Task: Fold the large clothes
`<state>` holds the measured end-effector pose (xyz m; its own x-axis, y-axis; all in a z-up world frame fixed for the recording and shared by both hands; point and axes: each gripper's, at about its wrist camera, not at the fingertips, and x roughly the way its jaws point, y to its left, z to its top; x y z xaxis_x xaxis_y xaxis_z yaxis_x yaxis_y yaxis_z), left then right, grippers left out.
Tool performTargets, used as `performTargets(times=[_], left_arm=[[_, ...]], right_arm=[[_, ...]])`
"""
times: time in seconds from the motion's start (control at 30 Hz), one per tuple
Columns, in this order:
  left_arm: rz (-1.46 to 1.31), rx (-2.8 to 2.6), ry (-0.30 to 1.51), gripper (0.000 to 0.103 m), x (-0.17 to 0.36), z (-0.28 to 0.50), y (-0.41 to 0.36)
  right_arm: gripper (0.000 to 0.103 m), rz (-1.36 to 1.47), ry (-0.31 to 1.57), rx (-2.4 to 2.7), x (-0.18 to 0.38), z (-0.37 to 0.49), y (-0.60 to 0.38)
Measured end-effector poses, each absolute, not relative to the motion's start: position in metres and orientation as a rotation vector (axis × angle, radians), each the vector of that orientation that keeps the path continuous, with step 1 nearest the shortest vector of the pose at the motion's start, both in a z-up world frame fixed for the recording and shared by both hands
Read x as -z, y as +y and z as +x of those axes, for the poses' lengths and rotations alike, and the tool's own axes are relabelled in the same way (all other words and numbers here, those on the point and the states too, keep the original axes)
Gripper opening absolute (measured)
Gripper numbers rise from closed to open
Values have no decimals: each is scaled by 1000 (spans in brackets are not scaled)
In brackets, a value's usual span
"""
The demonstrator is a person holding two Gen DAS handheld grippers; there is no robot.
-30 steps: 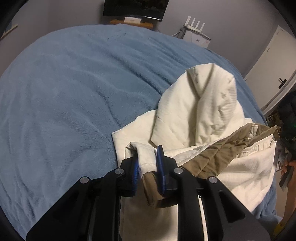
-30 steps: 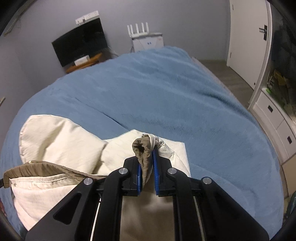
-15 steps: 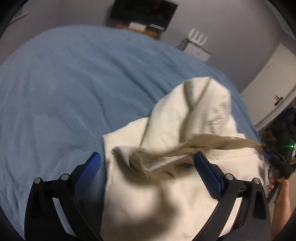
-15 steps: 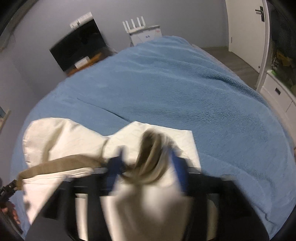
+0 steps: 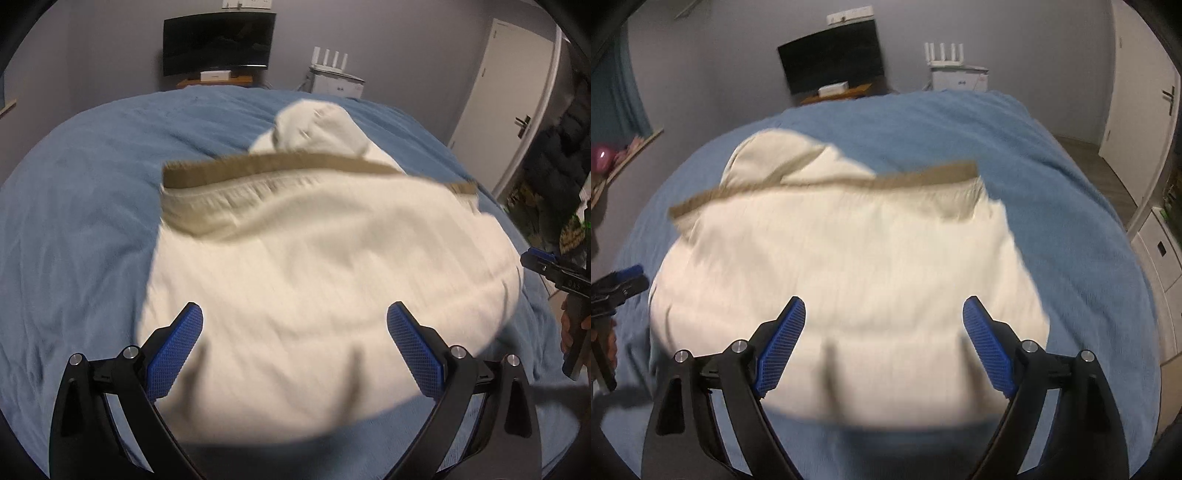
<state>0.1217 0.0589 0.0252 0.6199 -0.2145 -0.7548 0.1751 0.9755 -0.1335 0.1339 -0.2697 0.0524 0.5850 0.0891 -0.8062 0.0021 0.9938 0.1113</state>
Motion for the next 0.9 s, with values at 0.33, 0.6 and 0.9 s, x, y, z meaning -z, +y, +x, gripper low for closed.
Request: performTargets(times=[0.33, 0.6, 0.9], left_arm=[[101, 220, 960, 96, 28, 103, 14], [155, 203, 907, 98, 31, 134, 1], [53, 171, 952, 98, 30, 211, 4]], right_arm=[[87, -28, 1009, -62, -1, 98, -244], [93, -80, 934, -26, 4, 135, -234], [95, 24, 1001, -21, 9, 219, -236]])
